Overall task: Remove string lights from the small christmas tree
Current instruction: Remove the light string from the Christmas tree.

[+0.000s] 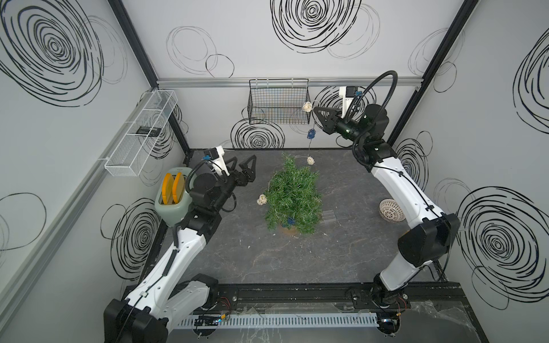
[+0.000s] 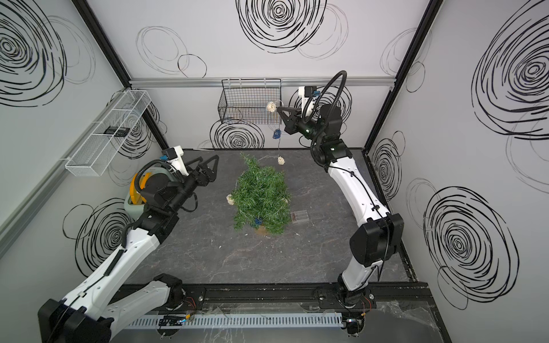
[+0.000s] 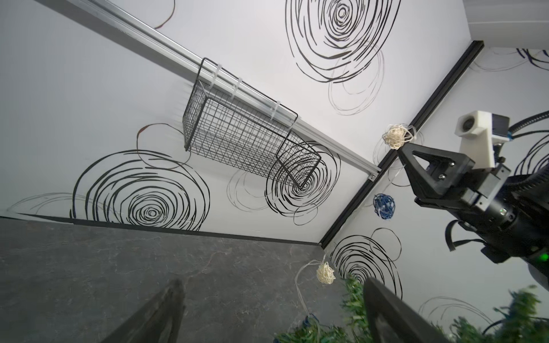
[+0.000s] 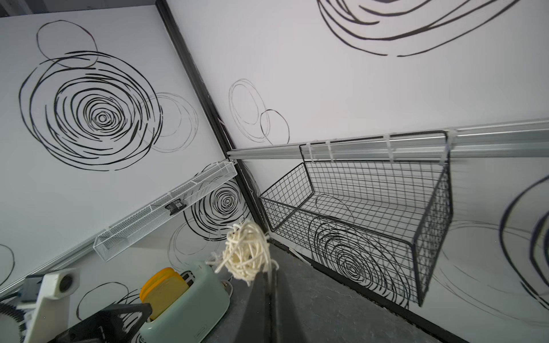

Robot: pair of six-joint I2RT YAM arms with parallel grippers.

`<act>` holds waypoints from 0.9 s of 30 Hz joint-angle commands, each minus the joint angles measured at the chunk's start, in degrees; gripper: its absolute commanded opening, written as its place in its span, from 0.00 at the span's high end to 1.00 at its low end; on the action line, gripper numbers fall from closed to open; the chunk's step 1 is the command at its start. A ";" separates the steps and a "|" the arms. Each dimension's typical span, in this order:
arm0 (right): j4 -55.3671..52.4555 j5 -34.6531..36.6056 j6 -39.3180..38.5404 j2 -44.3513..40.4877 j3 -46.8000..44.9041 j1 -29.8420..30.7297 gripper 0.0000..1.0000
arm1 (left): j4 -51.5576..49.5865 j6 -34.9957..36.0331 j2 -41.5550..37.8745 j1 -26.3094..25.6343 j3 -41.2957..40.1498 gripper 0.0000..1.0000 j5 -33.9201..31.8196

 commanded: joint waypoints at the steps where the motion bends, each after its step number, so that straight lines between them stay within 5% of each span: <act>1: 3.44 -4.06 1.02 2.62 4.98 1.79 1.00 | 14.35 -1.83 2.64 0.86 2.18 0.04 6.34; 17: -3.42 -7.31 3.46 19.85 30.86 7.53 1.00 | 21.84 1.29 18.65 -4.72 8.51 0.04 10.84; 27: -3.69 -9.78 4.71 20.96 32.77 8.43 1.00 | 23.12 2.43 27.80 -5.89 14.68 0.04 10.37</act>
